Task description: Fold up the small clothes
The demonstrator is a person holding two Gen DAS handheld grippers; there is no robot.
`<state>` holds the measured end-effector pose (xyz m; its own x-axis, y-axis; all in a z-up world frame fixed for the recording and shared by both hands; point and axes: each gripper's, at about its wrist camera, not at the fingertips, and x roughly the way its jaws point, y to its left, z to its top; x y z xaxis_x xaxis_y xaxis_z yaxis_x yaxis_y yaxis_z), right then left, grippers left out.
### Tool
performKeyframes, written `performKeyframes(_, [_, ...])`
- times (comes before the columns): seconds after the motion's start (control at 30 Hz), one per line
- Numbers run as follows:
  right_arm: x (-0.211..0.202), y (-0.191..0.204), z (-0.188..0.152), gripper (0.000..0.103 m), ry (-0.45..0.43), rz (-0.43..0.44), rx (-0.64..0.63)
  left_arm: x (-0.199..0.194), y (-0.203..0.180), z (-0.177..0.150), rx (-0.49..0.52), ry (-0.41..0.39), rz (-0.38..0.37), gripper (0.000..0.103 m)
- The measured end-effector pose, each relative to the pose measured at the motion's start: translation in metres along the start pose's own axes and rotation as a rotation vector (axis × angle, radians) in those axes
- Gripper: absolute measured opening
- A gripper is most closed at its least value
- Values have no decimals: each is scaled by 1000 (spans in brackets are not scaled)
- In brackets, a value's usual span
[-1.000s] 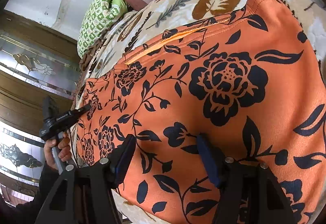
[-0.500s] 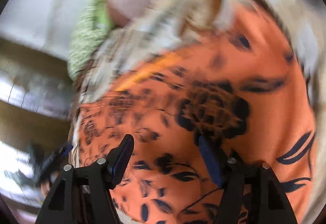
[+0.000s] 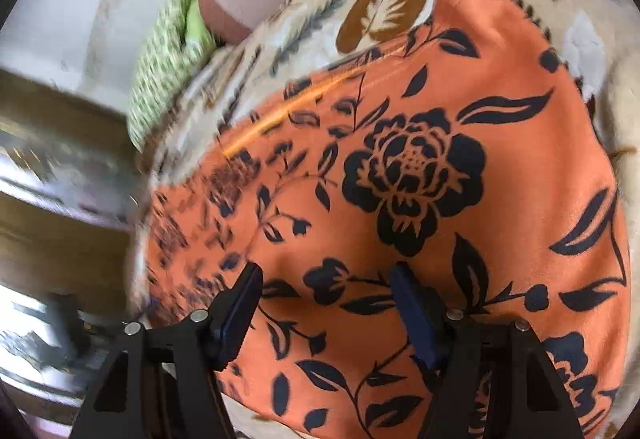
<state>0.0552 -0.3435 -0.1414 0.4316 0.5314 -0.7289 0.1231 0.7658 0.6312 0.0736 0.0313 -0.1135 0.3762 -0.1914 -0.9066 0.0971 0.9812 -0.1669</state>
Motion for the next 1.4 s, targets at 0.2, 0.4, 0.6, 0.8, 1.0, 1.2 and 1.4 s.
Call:
performKeyframes(0.2, [-15,26,-2,75,-35,44,-124,-11,-10,-5,46,-83,16,56])
performKeyframes(0.4, [-7,4,0,75,-21,54,1,-3,-17,-9,101,-65,88,57])
performKeyframes(0.6, [5,8,1,76,-6,0,-36,-3,-11,-5,65,-62,77,57])
performKeyframes(0.8, [-13,29,1,75,-50,42,-88,-14,-17,-4,72,-82,83,57])
performKeyframes(1.0, [9,-11,3,75,-5,0,34,-9,-19,0,76,-68,120,57])
performKeyframes(1.2, [-25,19,-8,76,-59,69,-26,-7,-20,-3,81,-51,157,57])
performKeyframes(1.4, [-15,-18,-16,75,-42,60,83,-2,-23,-10,108,-31,174,59])
